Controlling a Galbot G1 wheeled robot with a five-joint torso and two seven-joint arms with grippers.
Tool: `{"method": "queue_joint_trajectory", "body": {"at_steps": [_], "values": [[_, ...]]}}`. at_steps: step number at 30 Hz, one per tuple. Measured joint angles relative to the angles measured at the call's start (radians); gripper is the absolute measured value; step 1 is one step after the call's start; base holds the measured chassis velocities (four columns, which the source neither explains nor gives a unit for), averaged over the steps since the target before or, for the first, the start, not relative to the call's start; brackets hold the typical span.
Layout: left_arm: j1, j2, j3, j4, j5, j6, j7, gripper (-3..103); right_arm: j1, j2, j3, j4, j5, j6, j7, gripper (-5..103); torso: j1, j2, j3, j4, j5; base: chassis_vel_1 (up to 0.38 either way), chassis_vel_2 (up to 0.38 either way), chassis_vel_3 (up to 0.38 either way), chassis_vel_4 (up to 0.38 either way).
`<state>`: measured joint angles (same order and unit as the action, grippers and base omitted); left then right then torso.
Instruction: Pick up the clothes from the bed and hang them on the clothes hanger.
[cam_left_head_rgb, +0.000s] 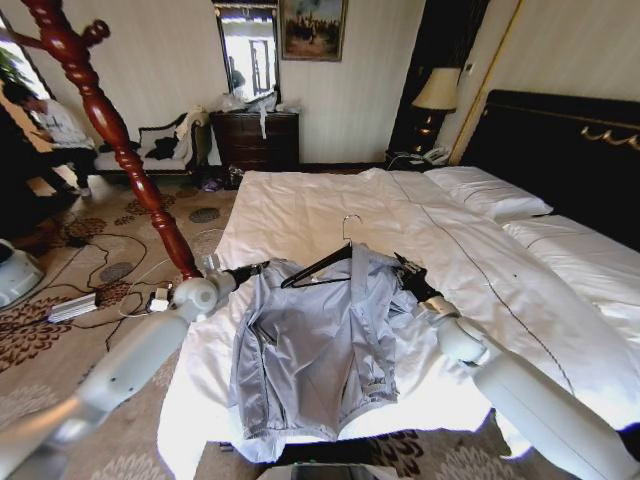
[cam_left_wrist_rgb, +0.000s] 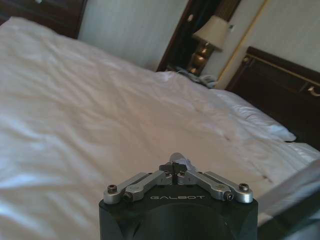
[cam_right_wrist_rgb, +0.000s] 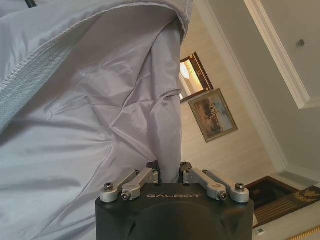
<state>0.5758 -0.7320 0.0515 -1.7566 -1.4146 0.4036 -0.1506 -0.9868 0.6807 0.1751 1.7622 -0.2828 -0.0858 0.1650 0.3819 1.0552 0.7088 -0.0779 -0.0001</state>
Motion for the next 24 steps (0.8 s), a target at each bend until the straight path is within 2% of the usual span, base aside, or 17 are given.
{"method": "queue_joint_trajectory", "body": {"at_steps": [3, 8, 18, 24], "values": [[-0.001, 0.049, -0.009, -0.090, -0.037, 0.004, -0.025, 0, 0.010, -0.014, -0.010, -0.001, 0.004, -0.004, 0.000, 15, 0.000, 0.000, 0.000, -0.0002, 0.0000, 0.000, 0.000, 0.000, 0.000], [-0.046, 0.064, 0.024, -0.141, -0.062, 0.006, -0.072, 0, 0.020, -0.020, -0.022, -0.001, 0.008, -0.015, -0.001, 15, 0.000, 0.000, 0.000, -0.0001, -0.0001, 0.000, 0.000, 0.000, 0.000], [-0.177, 0.010, 0.181, -0.138, -0.061, 0.006, -0.130, 0, 0.010, -0.025, -0.032, 0.013, -0.007, -0.031, -0.011, 15, 0.000, 0.000, 0.000, -0.0005, 0.0002, 0.000, 0.000, 0.000, 0.000], [-0.182, -0.002, 0.210, -0.147, -0.049, 0.006, -0.138, 0, 0.007, -0.008, -0.041, -0.019, -0.024, -0.046, -0.015, 15, 0.000, 0.000, 0.000, 0.0000, 0.0002, 0.000, 0.000, 0.000, 0.000]]}}
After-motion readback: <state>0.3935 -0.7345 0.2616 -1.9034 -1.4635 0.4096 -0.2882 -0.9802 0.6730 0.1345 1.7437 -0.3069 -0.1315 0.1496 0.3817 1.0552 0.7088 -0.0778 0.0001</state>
